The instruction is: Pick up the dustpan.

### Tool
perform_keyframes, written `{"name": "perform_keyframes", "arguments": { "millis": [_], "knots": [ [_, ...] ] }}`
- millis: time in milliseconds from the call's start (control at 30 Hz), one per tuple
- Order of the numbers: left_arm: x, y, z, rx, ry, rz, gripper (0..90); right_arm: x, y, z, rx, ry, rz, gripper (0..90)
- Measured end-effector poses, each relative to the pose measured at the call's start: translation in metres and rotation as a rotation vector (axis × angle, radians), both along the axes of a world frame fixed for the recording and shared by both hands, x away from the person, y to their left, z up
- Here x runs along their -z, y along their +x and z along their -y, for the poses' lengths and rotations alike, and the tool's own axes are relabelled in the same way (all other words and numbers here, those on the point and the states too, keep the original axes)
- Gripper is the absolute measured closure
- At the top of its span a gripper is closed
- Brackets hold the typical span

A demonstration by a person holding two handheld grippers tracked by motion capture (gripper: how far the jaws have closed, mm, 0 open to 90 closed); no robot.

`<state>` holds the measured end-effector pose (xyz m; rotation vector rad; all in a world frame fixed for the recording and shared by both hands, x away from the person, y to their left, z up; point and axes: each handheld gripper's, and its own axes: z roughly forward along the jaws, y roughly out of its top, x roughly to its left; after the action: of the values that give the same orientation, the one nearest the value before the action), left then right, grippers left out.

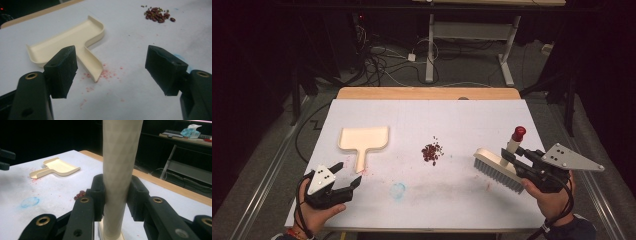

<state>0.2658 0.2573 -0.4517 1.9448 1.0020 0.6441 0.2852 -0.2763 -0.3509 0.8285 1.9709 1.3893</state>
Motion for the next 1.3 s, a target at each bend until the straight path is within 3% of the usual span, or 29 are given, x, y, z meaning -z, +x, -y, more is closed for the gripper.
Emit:
{"name": "perform_keyframes", "arguments": {
  "millis": [267,400,567,633,700,800,933,1067,1167,1300],
  "knots": [
    [0.005,0.005,0.000,-0.012,0.017,-0.037,25.0,0.002,0.002,-0.002,0.009,-0.008,-0.002,70.1],
    [0.007,0.008,0.000,-0.045,0.024,-0.080,22.8,0.003,0.002,-0.003,0.012,-0.015,0.000,70.1],
    [0.006,0.018,0.004,-0.134,-0.050,-0.170,22.2,0.001,-0.001,-0.004,0.007,-0.014,0.002,70.1],
    [0.007,0.030,0.009,-0.176,-0.030,-0.195,22.1,0.000,-0.001,-0.005,0.004,-0.013,0.003,70.1],
    [0.007,0.034,0.010,-0.177,-0.040,-0.206,21.7,0.000,-0.001,-0.005,0.003,-0.013,0.002,70.1],
    [0.012,0.050,0.015,-0.198,-0.021,-0.250,21.9,0.000,0.000,-0.005,0.003,-0.011,0.001,70.1],
    [0.017,0.071,0.024,-0.240,0.035,-0.304,22.5,0.000,0.000,-0.005,0.006,-0.012,0.004,70.0],
    [0.023,0.092,0.026,-0.265,0.030,-0.337,24.1,0.000,-0.001,-0.004,0.016,-0.013,0.003,70.1],
    [0.033,0.107,0.025,-0.286,-0.003,-0.401,27.8,0.001,0.000,-0.004,0.017,-0.008,0.000,70.0],
    [0.036,0.117,0.026,-0.312,-0.007,-0.396,28.8,0.002,0.001,-0.004,0.018,-0.010,-0.006,70.1]
  ]
}}
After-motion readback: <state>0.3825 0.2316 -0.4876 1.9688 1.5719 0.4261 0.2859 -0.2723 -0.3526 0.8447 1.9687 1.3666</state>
